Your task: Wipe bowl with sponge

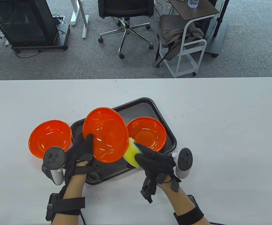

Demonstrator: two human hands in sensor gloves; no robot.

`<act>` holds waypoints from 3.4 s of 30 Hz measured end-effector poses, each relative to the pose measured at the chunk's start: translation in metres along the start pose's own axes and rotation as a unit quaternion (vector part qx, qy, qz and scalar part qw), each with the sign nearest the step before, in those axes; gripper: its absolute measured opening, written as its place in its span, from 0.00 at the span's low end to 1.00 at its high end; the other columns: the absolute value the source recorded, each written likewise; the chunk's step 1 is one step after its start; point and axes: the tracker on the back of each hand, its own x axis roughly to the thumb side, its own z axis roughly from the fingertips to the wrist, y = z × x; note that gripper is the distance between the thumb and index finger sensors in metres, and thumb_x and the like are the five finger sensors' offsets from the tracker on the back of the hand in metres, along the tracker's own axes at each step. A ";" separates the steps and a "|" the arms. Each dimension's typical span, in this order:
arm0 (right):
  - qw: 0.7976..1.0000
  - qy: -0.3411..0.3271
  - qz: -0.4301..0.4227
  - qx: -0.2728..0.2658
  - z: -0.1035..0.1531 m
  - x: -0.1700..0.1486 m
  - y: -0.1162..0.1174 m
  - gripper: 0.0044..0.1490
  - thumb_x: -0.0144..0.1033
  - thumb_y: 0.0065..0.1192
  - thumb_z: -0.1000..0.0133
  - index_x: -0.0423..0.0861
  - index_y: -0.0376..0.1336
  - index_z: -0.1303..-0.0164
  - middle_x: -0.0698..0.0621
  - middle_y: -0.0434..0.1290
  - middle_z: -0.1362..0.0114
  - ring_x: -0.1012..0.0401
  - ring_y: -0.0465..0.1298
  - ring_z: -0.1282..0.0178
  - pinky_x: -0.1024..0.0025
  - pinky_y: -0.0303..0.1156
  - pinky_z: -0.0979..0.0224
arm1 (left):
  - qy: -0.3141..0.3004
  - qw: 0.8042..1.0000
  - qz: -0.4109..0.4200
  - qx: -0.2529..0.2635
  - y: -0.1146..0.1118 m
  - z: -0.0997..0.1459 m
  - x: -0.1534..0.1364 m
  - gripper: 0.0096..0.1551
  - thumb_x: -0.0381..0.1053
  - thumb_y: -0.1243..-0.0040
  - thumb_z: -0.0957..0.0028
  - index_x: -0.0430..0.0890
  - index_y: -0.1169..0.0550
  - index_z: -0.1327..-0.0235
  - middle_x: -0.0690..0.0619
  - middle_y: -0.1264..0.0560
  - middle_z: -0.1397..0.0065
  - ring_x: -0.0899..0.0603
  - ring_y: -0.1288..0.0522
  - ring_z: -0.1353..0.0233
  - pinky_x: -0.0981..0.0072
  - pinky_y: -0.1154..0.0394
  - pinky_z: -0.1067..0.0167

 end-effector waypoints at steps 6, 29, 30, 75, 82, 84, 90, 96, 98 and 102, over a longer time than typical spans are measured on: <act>0.998 -0.019 0.012 -0.059 0.003 0.004 -0.016 0.30 0.40 0.63 0.39 0.45 0.58 0.29 0.36 0.74 0.33 0.46 0.81 0.44 0.39 0.71 0.38 | -0.008 0.997 0.036 -0.072 -0.013 0.001 0.004 0.30 0.61 0.35 0.45 0.39 0.23 0.42 0.56 0.15 0.76 0.58 0.21 0.90 0.64 0.15 0.81; 0.999 0.033 -0.027 -0.014 0.002 -0.012 -0.018 0.30 0.37 0.59 0.39 0.45 0.55 0.27 0.36 0.72 0.29 0.46 0.81 0.42 0.37 0.69 0.37 | -0.092 0.963 0.016 -0.251 -0.061 0.017 0.030 0.37 0.66 0.38 0.45 0.40 0.26 0.37 0.57 0.16 0.76 0.58 0.22 0.91 0.65 0.15 0.82; 0.999 0.038 -0.027 -0.010 0.002 -0.013 -0.018 0.30 0.37 0.59 0.39 0.44 0.55 0.28 0.36 0.72 0.30 0.46 0.81 0.43 0.37 0.70 0.37 | -0.095 0.964 0.017 -0.248 -0.062 0.017 0.031 0.37 0.66 0.38 0.45 0.40 0.26 0.37 0.57 0.16 0.76 0.58 0.22 0.91 0.65 0.15 0.82; 0.998 0.036 -0.056 0.010 0.000 -0.006 -0.006 0.33 0.40 0.59 0.37 0.31 0.55 0.34 0.32 0.77 0.41 0.48 0.84 0.52 0.41 0.73 0.41 | -0.005 0.994 0.046 -0.095 -0.015 -0.001 0.003 0.31 0.63 0.38 0.44 0.40 0.23 0.43 0.58 0.16 0.76 0.58 0.21 0.90 0.65 0.15 0.81; 0.999 0.016 0.002 -0.038 0.003 -0.004 -0.018 0.31 0.39 0.57 0.37 0.39 0.54 0.29 0.33 0.72 0.32 0.45 0.79 0.43 0.39 0.69 0.37 | -0.026 0.990 0.036 -0.136 -0.022 0.002 0.012 0.29 0.63 0.38 0.44 0.40 0.22 0.45 0.58 0.16 0.76 0.57 0.21 0.91 0.65 0.15 0.81; 0.999 0.015 0.010 -0.035 0.003 -0.004 -0.018 0.31 0.39 0.57 0.37 0.41 0.54 0.28 0.33 0.70 0.29 0.43 0.77 0.40 0.38 0.68 0.36 | -0.038 0.986 0.033 -0.156 -0.025 0.002 0.015 0.29 0.63 0.38 0.44 0.40 0.21 0.46 0.58 0.16 0.77 0.57 0.21 0.91 0.64 0.15 0.81; 0.999 0.014 0.007 -0.039 0.003 -0.006 -0.020 0.31 0.39 0.57 0.37 0.43 0.54 0.27 0.36 0.69 0.27 0.43 0.76 0.38 0.37 0.68 0.36 | -0.059 0.979 0.038 -0.192 -0.035 0.009 0.026 0.29 0.63 0.38 0.44 0.40 0.21 0.46 0.58 0.16 0.76 0.57 0.21 0.91 0.64 0.15 0.81; 0.999 0.028 -0.012 -0.024 0.004 -0.012 -0.014 0.31 0.39 0.57 0.38 0.43 0.53 0.27 0.36 0.71 0.28 0.44 0.78 0.39 0.38 0.69 0.37 | -0.078 0.970 0.061 -0.224 -0.046 0.014 0.033 0.29 0.63 0.38 0.44 0.40 0.21 0.46 0.58 0.16 0.76 0.57 0.21 0.91 0.64 0.15 0.81; 0.999 0.031 -0.010 -0.017 0.003 -0.013 -0.012 0.31 0.38 0.57 0.38 0.42 0.54 0.27 0.36 0.71 0.29 0.44 0.78 0.40 0.38 0.69 0.37 | -0.086 0.968 0.068 -0.226 -0.048 0.015 0.035 0.29 0.63 0.38 0.44 0.40 0.22 0.46 0.58 0.16 0.76 0.57 0.21 0.91 0.64 0.15 0.81; 0.999 0.042 -0.012 0.004 0.003 -0.016 -0.007 0.32 0.38 0.57 0.38 0.39 0.53 0.28 0.35 0.72 0.30 0.45 0.79 0.41 0.38 0.70 0.38 | -0.108 0.969 0.076 -0.209 -0.048 0.017 0.039 0.29 0.63 0.38 0.44 0.40 0.21 0.46 0.58 0.16 0.76 0.57 0.21 0.90 0.65 0.15 0.81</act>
